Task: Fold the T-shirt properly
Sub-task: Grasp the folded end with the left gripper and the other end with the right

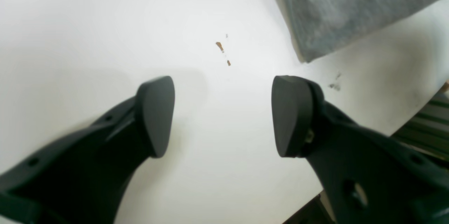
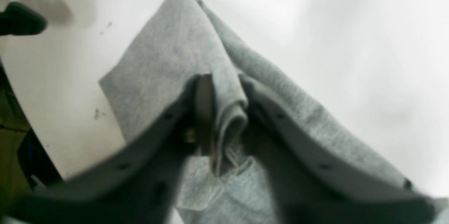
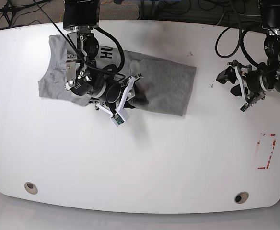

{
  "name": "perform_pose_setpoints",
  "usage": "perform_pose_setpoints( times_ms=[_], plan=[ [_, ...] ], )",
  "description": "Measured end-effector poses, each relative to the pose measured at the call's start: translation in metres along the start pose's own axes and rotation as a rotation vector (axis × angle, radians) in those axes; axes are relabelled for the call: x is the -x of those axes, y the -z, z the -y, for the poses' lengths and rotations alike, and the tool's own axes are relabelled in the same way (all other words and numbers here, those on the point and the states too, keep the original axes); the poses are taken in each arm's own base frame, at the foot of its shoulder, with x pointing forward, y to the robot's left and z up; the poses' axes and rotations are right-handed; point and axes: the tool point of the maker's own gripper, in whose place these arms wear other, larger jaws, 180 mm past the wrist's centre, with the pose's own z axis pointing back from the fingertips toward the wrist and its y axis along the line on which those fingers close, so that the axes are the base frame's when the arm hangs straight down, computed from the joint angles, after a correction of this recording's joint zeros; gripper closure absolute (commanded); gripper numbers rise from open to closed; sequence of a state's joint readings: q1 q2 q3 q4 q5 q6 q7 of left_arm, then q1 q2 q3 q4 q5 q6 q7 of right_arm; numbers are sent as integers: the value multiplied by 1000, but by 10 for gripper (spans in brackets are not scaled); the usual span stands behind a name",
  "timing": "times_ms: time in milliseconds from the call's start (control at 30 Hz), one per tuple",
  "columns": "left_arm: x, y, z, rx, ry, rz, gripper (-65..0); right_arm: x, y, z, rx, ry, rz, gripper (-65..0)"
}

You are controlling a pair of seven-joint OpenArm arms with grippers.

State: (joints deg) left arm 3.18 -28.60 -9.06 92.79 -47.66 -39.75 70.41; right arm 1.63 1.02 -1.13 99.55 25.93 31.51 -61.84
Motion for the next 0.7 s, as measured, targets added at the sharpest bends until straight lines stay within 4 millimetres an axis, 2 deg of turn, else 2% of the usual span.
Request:
perform_pose_setpoints(
  times_ms=[100,200,300,433,567,700],
  plan=[
    [0,2,3,9,4,-2,-407,8,-1,5,5,2,-22,-433],
    [-1,10,12,34,12,-7,-407,15,-4,10,20,2,-41,-498],
    [-3,19,25,73,25,-10,-407,13,-12,8,36,-15,-27,-503],
    [-8,29,39,112,61,-22,-407,-4,-29,-7,38,-69,43,-501],
    [-27,41,57,154,92,6,-407,-24,-40,-15,35,-99,125,-501],
    [-51,51,78,207,101,70,-407,-12,-47,-1,73,-62,112,-501]
  ],
)
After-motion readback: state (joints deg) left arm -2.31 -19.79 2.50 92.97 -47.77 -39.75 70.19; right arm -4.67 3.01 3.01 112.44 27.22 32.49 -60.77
